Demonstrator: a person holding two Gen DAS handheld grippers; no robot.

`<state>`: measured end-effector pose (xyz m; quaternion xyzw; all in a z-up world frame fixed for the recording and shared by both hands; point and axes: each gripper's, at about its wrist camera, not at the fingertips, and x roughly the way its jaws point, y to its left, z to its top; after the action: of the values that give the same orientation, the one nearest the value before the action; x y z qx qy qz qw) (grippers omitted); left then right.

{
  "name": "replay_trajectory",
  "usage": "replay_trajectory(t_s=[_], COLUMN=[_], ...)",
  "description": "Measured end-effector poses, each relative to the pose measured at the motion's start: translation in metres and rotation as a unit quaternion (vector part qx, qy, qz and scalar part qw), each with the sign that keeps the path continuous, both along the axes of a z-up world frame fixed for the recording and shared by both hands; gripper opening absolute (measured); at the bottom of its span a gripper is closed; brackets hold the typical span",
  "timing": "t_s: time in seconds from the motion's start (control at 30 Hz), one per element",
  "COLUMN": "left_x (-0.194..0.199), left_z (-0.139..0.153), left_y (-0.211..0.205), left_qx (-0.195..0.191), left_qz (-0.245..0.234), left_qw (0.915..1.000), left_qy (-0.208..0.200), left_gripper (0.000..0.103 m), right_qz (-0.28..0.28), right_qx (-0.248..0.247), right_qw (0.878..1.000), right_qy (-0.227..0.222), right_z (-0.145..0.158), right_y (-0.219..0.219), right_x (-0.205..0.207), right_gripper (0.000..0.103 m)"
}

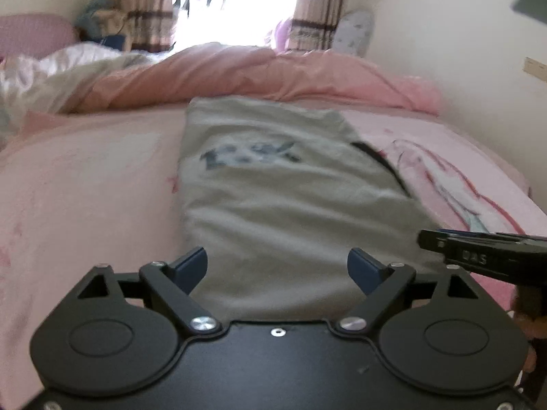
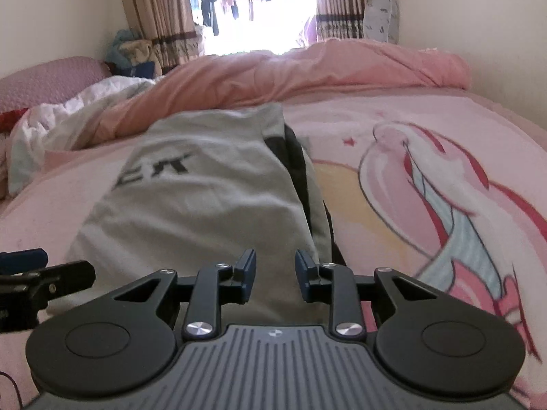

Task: Fold large clothes
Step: 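Push both open tools along the bundle sides to square it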

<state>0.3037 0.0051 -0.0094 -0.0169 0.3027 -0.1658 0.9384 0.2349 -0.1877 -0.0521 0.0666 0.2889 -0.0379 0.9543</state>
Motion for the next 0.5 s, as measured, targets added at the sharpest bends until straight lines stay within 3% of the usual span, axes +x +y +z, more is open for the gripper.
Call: replay_trajectory(t_s=[0.1, 0.37, 0.5], left_x=[0.006, 0.006, 0.007], left_z=[-0.015, -0.029, -0.030], left_y=[0.003, -0.011, -0.011], left_qx=[-0.016, 0.025, 0.026], left_qz=[0.005, 0.009, 0.011], left_qw=[0.9995, 0.9996, 0.9996], left_qy=[0.026, 0.004, 0.004], left_gripper=[0.089, 0.089, 0.089], right_qz=[0.002, 0.004, 0.008], right_qx=[-0.003, -0.021, -0.031], right_qw=[1.000, 1.000, 0.999], right_qy=[0.009, 0.012, 0.012], right_z=[-0.009, -0.018, -0.019], right_y=[0.000, 0.007, 0.008], right_x=[0.003, 0.005, 0.004], right_gripper=[0.032, 0.032, 0.032])
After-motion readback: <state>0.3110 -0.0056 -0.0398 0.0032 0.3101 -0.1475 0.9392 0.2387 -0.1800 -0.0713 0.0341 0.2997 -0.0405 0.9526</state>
